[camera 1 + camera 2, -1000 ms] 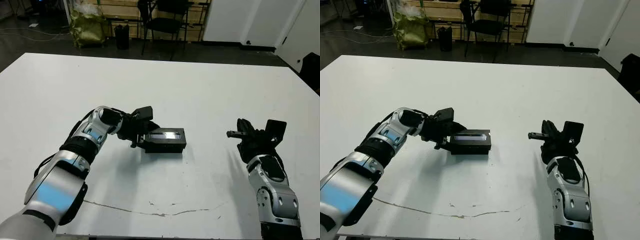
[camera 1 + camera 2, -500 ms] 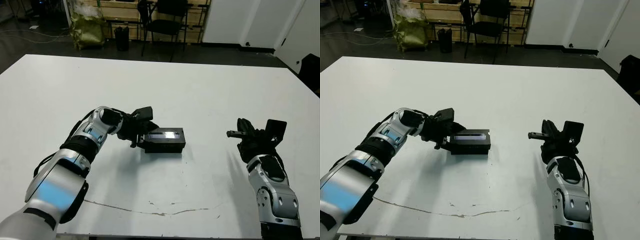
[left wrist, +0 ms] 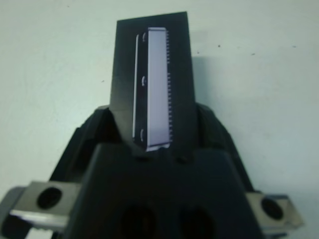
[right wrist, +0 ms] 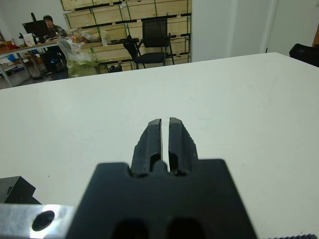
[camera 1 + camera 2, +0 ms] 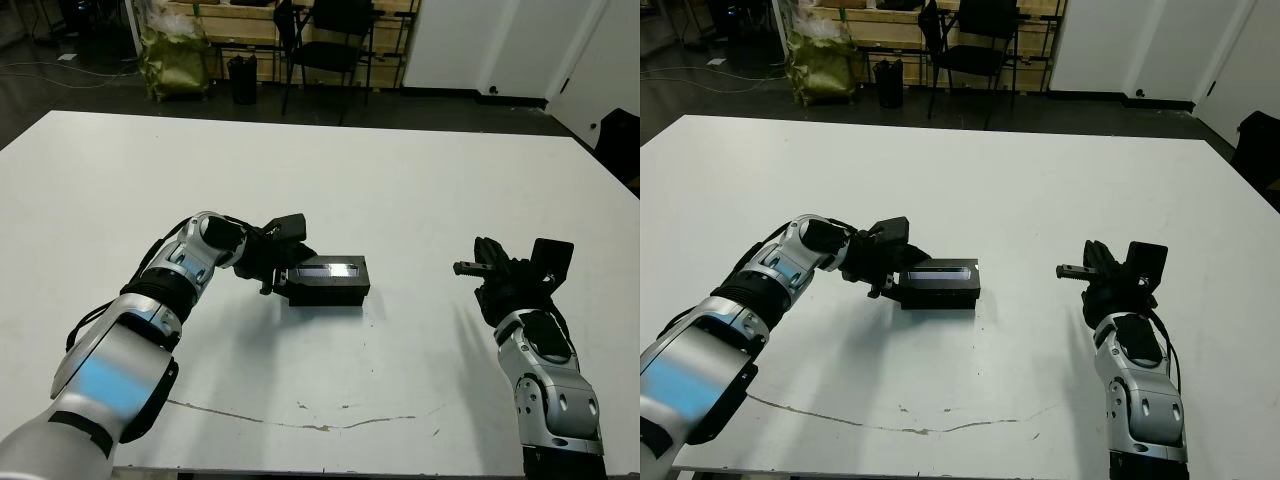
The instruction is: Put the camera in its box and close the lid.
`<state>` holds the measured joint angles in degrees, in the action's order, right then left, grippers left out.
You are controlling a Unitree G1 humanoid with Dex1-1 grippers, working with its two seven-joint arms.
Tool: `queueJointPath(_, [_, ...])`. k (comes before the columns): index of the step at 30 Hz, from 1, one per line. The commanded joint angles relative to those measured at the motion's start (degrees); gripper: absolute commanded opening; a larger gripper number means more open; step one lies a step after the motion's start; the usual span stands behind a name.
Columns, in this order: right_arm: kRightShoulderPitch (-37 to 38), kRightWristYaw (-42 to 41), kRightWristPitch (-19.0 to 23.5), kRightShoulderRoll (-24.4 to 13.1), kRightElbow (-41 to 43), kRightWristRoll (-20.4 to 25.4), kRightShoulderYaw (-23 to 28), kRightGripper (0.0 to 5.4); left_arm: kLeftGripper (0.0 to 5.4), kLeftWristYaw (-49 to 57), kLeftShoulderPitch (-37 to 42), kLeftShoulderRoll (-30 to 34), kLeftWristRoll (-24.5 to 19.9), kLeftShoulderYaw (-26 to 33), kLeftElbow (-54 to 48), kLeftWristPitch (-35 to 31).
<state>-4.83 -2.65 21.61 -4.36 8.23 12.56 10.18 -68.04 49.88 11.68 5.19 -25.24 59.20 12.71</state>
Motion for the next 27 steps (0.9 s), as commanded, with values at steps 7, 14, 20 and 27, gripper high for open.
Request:
queueJointPath(7, [0.4,-0.3,-1.5,0.1,-2.0,0.4,0.6,0.0,2.73,2.8,-4.3,4.3,6.5,-3.2,3.6,-0.4])
queueJointPath(14, [0.1,0.5,0.7,-0.3,-0.8,-0.1,0.1,0.0,2.73,2.5,-4.9,5.2,5.8,-2.6,2.7,-1.0])
queueJointPath(20, [0.3,0.0,0.5,0.1,-0.1,0.7,0.3,0.0,3.29,1.0,-4.9,4.7,4.2,-1.2,2.6,-1.8])
queueJointPath(27, [0.3,0.1,0.7,0.0,0.0,0.8,0.5,0.0,4.98,1.5,-5.8,4.8,4.2,0.1,1.7,-0.2])
